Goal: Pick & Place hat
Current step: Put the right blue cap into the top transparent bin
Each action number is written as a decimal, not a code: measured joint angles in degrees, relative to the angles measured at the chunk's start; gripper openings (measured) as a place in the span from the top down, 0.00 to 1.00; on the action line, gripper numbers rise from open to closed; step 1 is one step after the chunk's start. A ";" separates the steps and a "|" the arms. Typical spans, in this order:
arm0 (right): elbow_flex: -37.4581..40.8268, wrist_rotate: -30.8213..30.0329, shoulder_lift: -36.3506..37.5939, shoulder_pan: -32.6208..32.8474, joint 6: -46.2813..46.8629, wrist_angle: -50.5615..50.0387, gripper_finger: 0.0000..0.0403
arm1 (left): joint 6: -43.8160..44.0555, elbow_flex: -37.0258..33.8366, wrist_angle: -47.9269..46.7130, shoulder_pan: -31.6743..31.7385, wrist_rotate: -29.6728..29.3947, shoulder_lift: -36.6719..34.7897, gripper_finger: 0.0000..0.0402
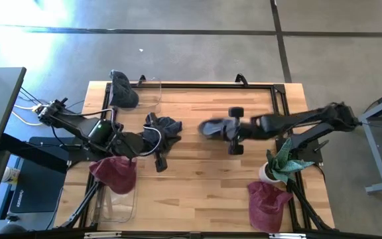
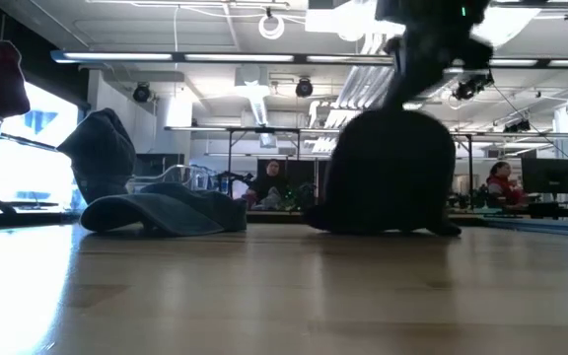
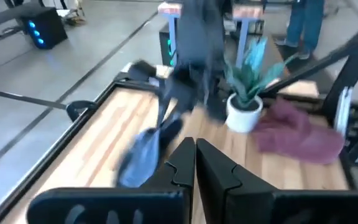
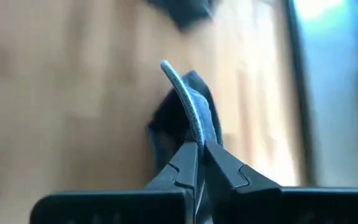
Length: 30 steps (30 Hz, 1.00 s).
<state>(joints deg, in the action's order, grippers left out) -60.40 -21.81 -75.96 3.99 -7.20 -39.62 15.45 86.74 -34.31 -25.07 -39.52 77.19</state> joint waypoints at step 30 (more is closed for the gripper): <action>-7.23 42.98 -1.60 -5.72 22.35 16.36 0.95 | 9.07 -1.09 0.49 11.21 20.72 14.21 0.91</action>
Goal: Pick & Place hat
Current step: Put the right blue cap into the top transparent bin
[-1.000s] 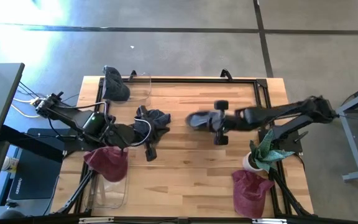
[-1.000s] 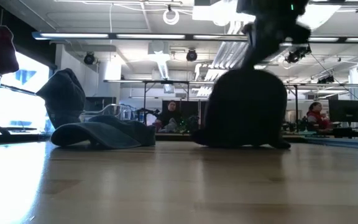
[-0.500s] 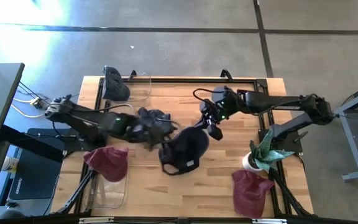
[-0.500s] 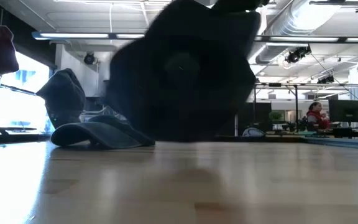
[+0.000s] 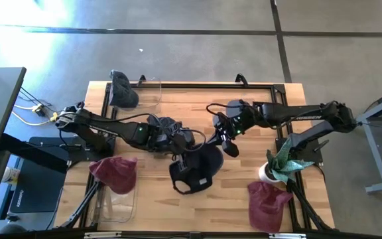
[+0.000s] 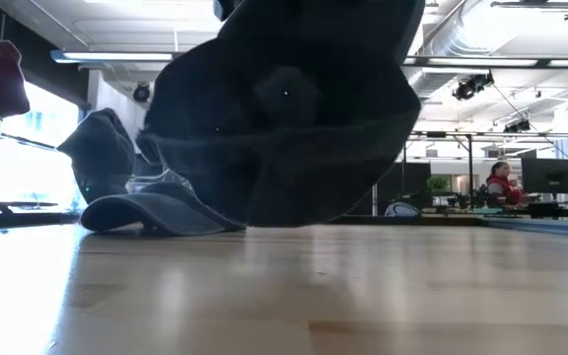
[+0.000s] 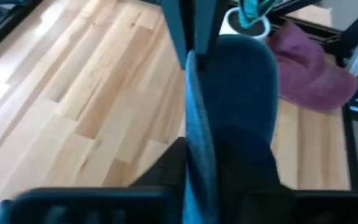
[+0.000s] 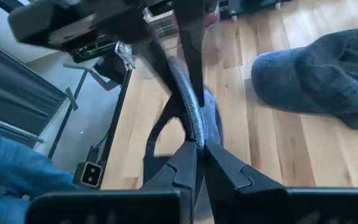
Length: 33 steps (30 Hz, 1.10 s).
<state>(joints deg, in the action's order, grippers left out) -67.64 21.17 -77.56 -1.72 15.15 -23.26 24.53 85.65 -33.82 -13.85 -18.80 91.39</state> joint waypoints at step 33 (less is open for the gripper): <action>23.77 -17.91 9.26 9.62 -35.75 4.03 0.44 | 25.27 0.03 6.09 34.21 33.52 12.57 1.00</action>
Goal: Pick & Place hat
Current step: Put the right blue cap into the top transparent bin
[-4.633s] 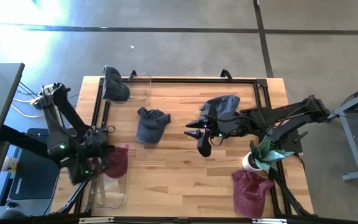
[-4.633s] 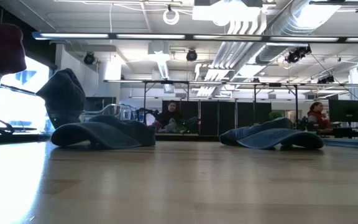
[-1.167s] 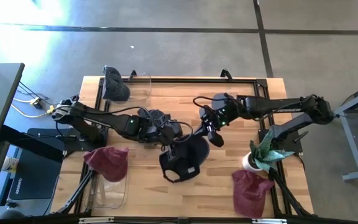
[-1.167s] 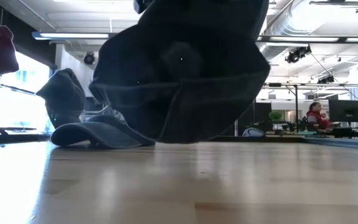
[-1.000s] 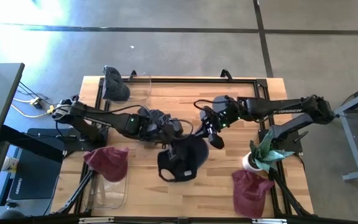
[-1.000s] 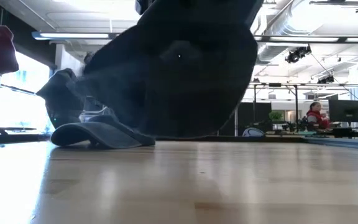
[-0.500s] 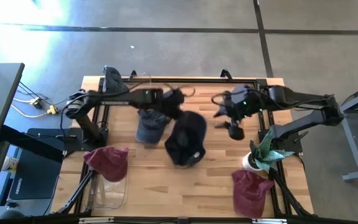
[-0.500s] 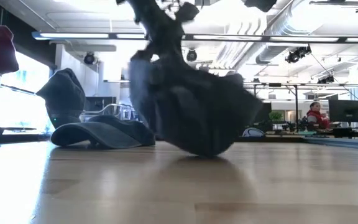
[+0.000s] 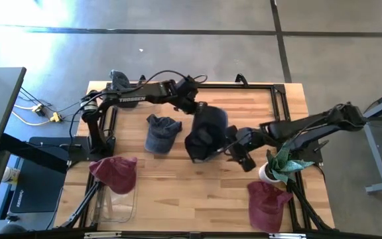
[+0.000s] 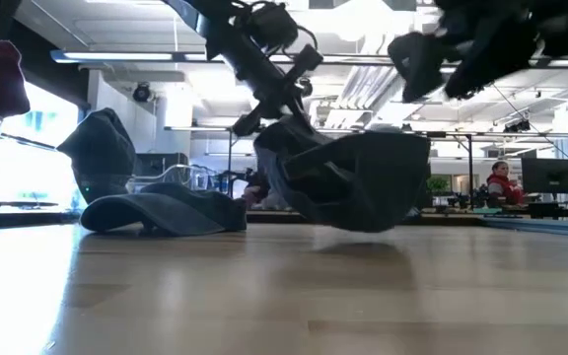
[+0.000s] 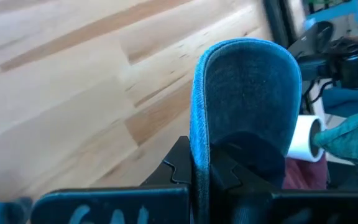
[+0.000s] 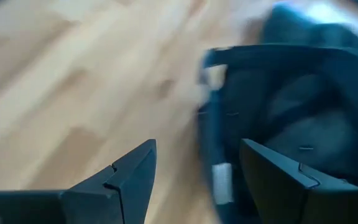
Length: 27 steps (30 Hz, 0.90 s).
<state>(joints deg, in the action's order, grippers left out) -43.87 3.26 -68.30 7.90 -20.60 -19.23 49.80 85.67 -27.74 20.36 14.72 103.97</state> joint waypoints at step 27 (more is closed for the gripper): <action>-15.71 6.00 -26.69 6.49 30.36 -5.71 0.87 | -13.34 -0.03 -3.82 -3.17 -10.74 -0.79 1.00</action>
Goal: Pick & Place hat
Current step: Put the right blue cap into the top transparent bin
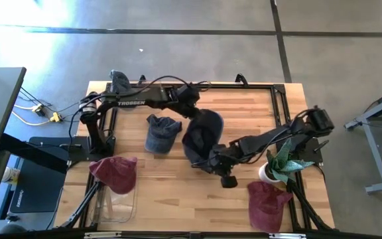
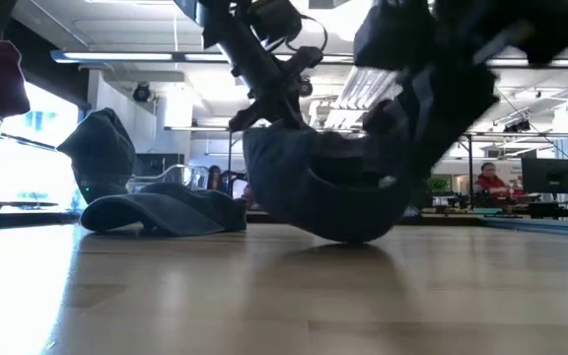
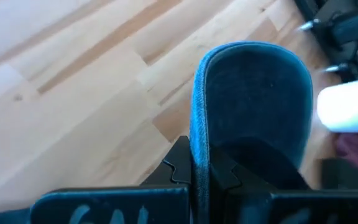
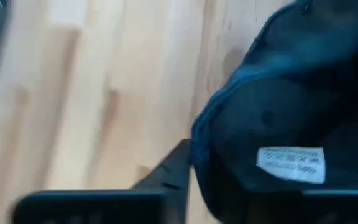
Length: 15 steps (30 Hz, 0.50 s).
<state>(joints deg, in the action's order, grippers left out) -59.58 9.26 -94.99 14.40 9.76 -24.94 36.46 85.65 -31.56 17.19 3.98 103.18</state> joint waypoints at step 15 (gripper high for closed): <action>-10.65 -22.16 10.17 -0.57 6.36 -6.44 0.53 | -1.22 0.00 -0.35 -2.60 -2.77 0.00 1.00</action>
<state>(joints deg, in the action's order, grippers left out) -70.23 -12.90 -84.82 13.82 16.12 -31.38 35.24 85.65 -31.90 14.59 1.20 103.18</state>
